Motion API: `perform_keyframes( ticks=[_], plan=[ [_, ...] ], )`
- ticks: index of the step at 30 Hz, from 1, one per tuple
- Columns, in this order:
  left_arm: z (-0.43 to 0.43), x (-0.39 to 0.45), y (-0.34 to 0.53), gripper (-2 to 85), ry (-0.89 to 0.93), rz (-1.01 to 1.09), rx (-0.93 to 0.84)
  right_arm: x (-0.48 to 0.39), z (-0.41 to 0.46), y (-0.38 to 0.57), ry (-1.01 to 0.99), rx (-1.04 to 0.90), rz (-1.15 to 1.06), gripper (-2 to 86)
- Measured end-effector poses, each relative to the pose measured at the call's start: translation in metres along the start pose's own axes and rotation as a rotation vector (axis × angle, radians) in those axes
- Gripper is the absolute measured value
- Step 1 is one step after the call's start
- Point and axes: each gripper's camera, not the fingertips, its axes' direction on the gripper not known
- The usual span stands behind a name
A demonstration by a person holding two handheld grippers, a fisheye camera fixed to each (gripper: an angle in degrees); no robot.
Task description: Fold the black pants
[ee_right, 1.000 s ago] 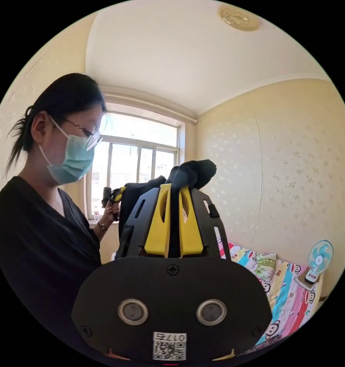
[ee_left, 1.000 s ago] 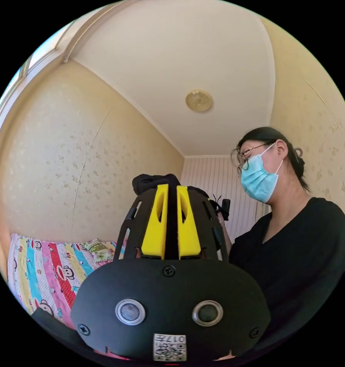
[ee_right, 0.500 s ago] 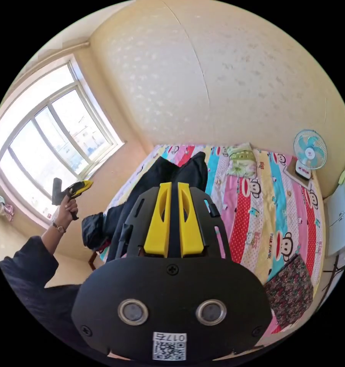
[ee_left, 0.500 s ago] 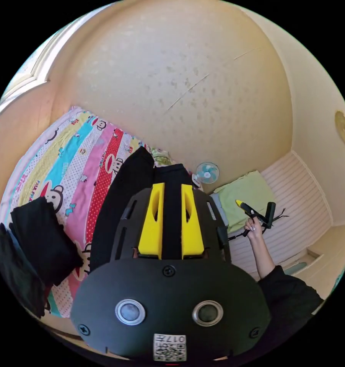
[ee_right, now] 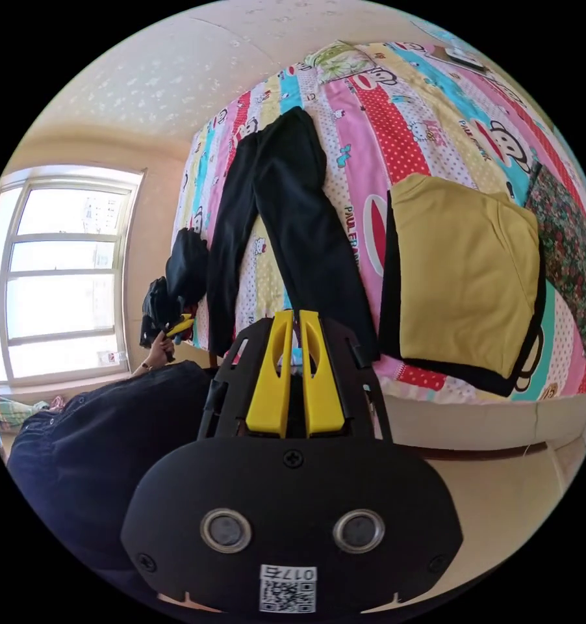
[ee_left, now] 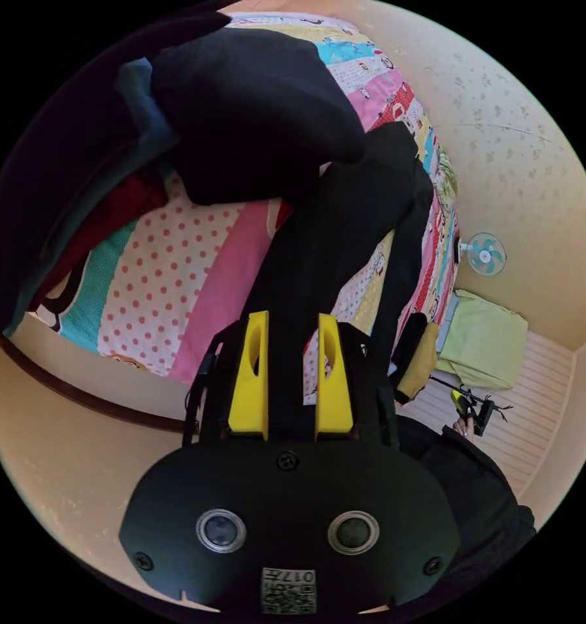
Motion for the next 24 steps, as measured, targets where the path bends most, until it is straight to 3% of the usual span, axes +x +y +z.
perform_keyframes(
  ticks=[5,9,11,13,14,16,19,22,24],
  plan=[
    [0.045,-0.056,-0.004,15.3,0.041,-0.064,-0.106,0.005,-0.016,0.016,-0.060,0.069,0.115,1.5],
    [0.053,-0.076,0.004,10.7,0.105,-0.114,-0.062,0.004,-0.006,0.035,-0.024,0.023,0.176,1.1],
    [0.060,-0.075,0.005,3.1,0.346,-0.066,-0.147,0.001,0.000,0.044,0.002,0.005,0.187,1.0],
    [0.060,-0.066,0.012,2.4,0.581,0.027,-0.216,0.001,0.009,0.054,0.020,-0.018,0.197,0.8],
    [0.046,-0.061,0.021,2.0,0.606,0.085,-0.211,0.002,0.014,0.060,0.028,-0.031,0.207,0.8],
    [0.014,-0.067,0.037,1.7,0.447,0.124,-0.125,0.005,0.020,0.070,0.029,-0.035,0.228,0.7],
    [-0.011,-0.109,0.054,2.5,0.300,-0.029,-0.009,0.015,0.022,0.086,-0.007,0.003,0.262,0.7],
    [-0.006,-0.145,0.053,4.3,0.198,-0.199,-0.039,0.034,0.025,0.092,-0.061,0.021,0.289,1.1],
    [-0.007,-0.151,0.052,5.5,0.192,-0.206,-0.042,0.047,0.023,0.088,-0.079,0.034,0.291,1.7]
  ],
)
